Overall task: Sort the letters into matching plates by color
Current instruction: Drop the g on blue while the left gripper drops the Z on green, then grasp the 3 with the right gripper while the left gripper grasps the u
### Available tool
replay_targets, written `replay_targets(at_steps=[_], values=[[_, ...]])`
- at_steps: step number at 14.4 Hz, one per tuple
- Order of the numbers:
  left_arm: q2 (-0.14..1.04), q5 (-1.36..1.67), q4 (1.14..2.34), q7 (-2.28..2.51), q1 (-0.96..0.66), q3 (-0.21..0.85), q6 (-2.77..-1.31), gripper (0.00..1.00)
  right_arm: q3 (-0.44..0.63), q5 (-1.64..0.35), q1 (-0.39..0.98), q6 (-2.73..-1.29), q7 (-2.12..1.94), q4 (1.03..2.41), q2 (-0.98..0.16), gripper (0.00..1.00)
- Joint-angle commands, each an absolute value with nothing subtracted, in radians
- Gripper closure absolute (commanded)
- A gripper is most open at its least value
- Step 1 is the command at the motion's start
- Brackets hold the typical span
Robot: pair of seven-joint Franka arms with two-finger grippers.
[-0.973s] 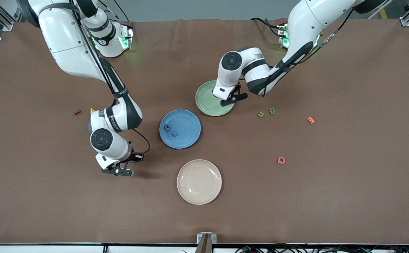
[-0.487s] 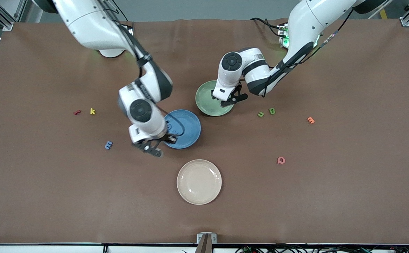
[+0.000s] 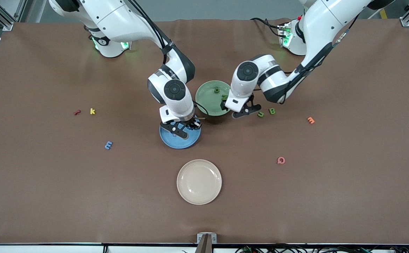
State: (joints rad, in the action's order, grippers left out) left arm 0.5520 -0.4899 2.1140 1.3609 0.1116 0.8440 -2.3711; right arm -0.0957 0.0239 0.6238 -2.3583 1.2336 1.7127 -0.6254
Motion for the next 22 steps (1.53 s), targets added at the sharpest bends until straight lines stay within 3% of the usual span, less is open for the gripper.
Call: replay_targets(at_steps=[1,3,4,5,6,11,14,18,22], values=[[0.509,-0.508,2.138,1.307,0.172,0.850,-2.356,0.01,-0.092,0.057,0.615,-2.382,1.249,1.707,-0.653,0.98],[0.503,-0.508,2.146,1.270,0.212,0.850,-2.356,0.01,-0.092,0.064,0.606,-2.384,1.249,1.697,-0.669,0.96],[0.499,-0.509,2.152,1.266,0.218,0.850,-2.358,0.01,-0.092,0.063,0.606,-2.382,1.249,1.689,-0.675,0.77],[0.496,-0.517,2.161,1.253,0.221,0.847,-2.358,0.01,-0.092,0.061,0.603,-2.382,1.249,1.686,-0.675,0.13],[0.495,-0.544,2.170,1.243,0.235,0.848,-2.359,0.01,-0.092,0.061,0.604,-2.376,1.250,1.686,-0.673,0.00],[0.489,-0.589,2.238,1.238,0.281,0.850,-2.388,0.05,-0.092,0.063,0.540,-2.330,1.113,1.672,-0.652,0.00],[0.483,-0.589,2.278,1.238,0.305,0.850,-2.430,0.10,-0.092,0.063,0.419,-2.267,0.863,1.698,-0.615,0.00],[0.482,-0.591,2.302,1.238,0.310,0.848,-2.460,0.15,-0.091,0.063,0.283,-2.273,0.666,1.785,-0.546,0.25],[0.486,-0.655,2.325,1.238,0.353,0.848,-2.486,0.16,-0.091,0.064,0.141,-2.305,0.625,1.883,-0.474,0.27]])
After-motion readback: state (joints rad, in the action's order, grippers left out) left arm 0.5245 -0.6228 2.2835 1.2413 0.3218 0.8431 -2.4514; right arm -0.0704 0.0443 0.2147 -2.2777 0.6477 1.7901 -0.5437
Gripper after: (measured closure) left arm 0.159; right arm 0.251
